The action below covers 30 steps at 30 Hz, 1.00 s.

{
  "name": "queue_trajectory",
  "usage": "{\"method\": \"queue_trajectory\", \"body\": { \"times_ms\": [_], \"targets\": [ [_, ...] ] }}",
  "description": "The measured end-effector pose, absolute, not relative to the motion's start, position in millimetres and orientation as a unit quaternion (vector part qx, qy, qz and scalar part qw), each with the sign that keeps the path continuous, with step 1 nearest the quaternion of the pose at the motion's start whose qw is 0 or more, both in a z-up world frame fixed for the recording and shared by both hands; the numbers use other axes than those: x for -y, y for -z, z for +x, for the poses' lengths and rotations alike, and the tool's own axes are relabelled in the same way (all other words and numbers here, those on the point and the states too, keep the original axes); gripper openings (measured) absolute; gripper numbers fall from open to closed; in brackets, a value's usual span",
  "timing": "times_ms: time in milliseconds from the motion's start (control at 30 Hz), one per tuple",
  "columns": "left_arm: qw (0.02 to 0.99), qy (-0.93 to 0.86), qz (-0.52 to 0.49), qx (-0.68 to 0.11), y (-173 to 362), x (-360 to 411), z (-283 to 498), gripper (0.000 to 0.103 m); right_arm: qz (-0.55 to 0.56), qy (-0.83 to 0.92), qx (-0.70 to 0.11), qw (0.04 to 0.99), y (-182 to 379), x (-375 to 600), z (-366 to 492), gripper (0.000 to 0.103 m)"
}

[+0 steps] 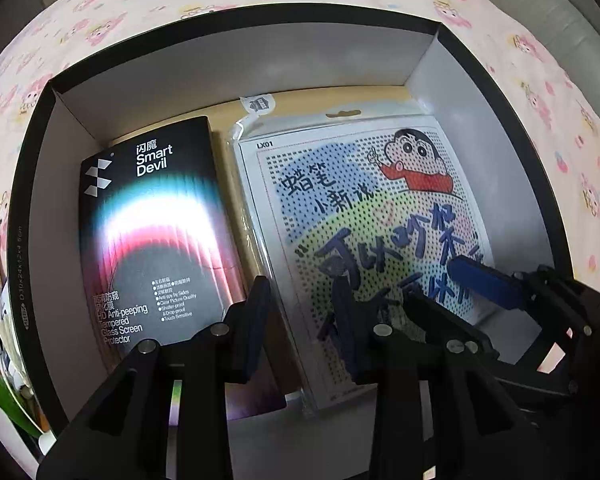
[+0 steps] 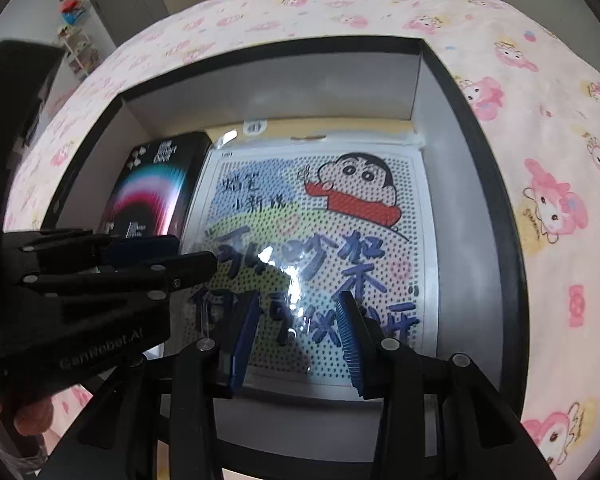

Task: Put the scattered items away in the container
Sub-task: 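Lower the bead kit beside the black box, open the right tool, withdraw, then move the right tool to the white paper roll on the bed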

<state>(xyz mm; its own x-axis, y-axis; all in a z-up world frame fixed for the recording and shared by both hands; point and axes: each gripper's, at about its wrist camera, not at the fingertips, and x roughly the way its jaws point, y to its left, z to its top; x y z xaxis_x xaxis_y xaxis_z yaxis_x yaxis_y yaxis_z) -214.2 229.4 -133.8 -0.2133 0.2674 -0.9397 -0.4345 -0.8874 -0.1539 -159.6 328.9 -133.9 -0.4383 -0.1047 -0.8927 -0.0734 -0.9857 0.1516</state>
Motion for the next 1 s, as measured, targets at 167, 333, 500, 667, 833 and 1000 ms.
{"method": "queue_trajectory", "body": {
  "times_ms": [167, 333, 500, 667, 833, 1000],
  "targets": [
    [0.248, -0.806, -0.536, -0.031, 112.1, -208.0, -195.2, 0.039, 0.503, 0.86, 0.086, -0.005, 110.1, -325.5, -141.4, 0.036],
    [0.243, -0.837, -0.487, -0.061, 82.1, -199.6, -166.0, 0.041, 0.454, 0.886, 0.093, -0.009, 70.0, -316.0, -112.6, 0.036],
    [0.244, -0.857, -0.45, -0.058, 52.1, -181.4, -134.9, 0.041, 0.411, 0.905, 0.11, -0.01, 40.4, -303.6, -78.8, 0.036],
    [0.252, -0.864, -0.431, -0.065, 25.0, -159.9, -91.2, 0.041, 0.401, 0.907, 0.13, 0.002, 25.7, -292.5, -40.8, 0.036],
    [0.261, -0.866, -0.421, -0.073, 20.6, -138.5, -48.9, 0.041, 0.405, 0.904, 0.136, 0.004, 34.3, -277.5, -18.0, 0.037],
    [0.244, -0.87, -0.425, -0.05, 19.8, -106.0, -27.9, 0.041, 0.409, 0.905, 0.117, 0.027, 35.9, -249.7, -7.2, 0.037]
  ]
}}
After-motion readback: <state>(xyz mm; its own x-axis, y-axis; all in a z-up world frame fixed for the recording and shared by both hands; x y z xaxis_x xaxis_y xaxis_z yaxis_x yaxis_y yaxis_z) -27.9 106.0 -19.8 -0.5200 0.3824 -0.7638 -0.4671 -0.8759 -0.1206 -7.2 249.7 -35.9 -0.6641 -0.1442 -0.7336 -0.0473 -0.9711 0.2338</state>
